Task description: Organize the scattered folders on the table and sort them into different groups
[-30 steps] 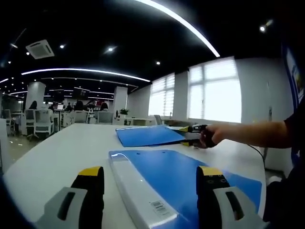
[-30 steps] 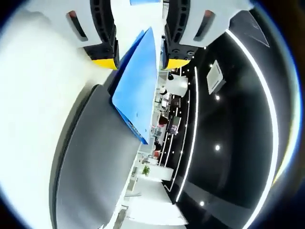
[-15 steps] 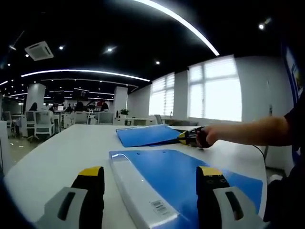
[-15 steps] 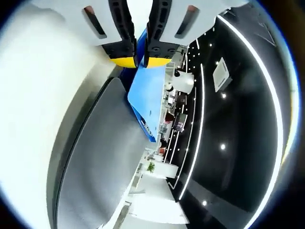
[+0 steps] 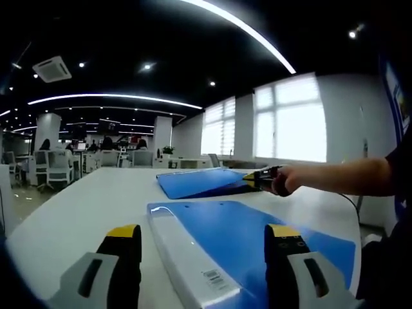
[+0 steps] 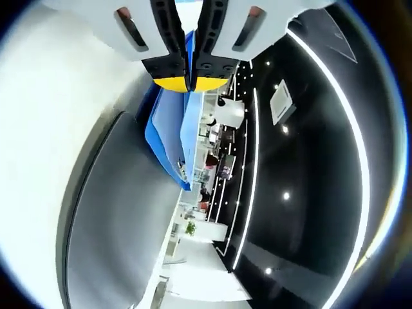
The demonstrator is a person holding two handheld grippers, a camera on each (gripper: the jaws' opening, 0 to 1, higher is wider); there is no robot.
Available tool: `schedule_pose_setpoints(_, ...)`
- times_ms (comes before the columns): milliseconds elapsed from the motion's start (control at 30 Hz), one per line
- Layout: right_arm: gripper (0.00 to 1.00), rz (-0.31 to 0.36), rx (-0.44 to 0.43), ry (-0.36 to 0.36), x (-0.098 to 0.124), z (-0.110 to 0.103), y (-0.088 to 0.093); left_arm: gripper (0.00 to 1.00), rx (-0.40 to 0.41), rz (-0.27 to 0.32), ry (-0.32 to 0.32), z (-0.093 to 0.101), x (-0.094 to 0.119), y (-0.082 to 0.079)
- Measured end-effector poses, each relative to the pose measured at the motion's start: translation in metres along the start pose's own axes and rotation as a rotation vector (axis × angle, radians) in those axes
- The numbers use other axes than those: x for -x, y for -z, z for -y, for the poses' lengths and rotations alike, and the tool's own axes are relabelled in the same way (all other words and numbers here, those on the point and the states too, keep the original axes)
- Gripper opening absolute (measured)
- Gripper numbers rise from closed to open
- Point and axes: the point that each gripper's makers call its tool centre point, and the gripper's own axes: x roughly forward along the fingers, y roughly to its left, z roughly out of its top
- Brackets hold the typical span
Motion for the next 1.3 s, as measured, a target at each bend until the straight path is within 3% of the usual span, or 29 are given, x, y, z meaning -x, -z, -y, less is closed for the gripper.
schedule_pose_setpoints(367,0.06,-0.03,0.009,0.005,0.013,0.006,0.029,0.79,-0.001,-0.004,0.001,0.001,0.0,0.001)
schedule_pose_setpoints(500,0.31,-0.111,0.059,0.026,0.009,0.01,0.037,0.79,0.003,-0.002,0.001,-0.001,0.0,0.001)
schedule_pose_setpoints(567,0.38,-0.182,0.027,-0.001,0.012,0.002,0.035,0.79,0.001,-0.004,0.002,-0.001,-0.001,0.002)
schedule_pose_setpoints(733,0.47,-0.254,0.041,0.029,0.014,0.008,0.019,0.79,0.0,-0.004,0.005,-0.001,-0.001,0.002)
schedule_pose_setpoints(867,0.51,-0.267,0.078,0.046,0.02,0.003,0.002,0.79,-0.001,-0.004,0.004,-0.002,-0.001,0.002)
schedule_pose_setpoints(967,0.54,-0.275,0.206,0.106,0.026,0.008,-0.011,0.79,-0.001,-0.004,0.004,-0.003,-0.001,0.002)
schedule_pose_setpoints(1033,0.55,-0.299,0.249,0.119,0.03,0.007,-0.011,0.79,-0.001,-0.004,0.004,-0.003,-0.002,0.002)
schedule_pose_setpoints(1167,0.54,-0.407,0.359,0.16,0.017,0.021,-0.018,0.79,-0.003,-0.006,0.005,-0.003,-0.002,0.003)
schedule_pose_setpoints(1300,0.5,-0.422,0.47,0.199,0.014,0.028,-0.022,0.79,-0.005,-0.006,0.004,-0.004,-0.002,0.003)
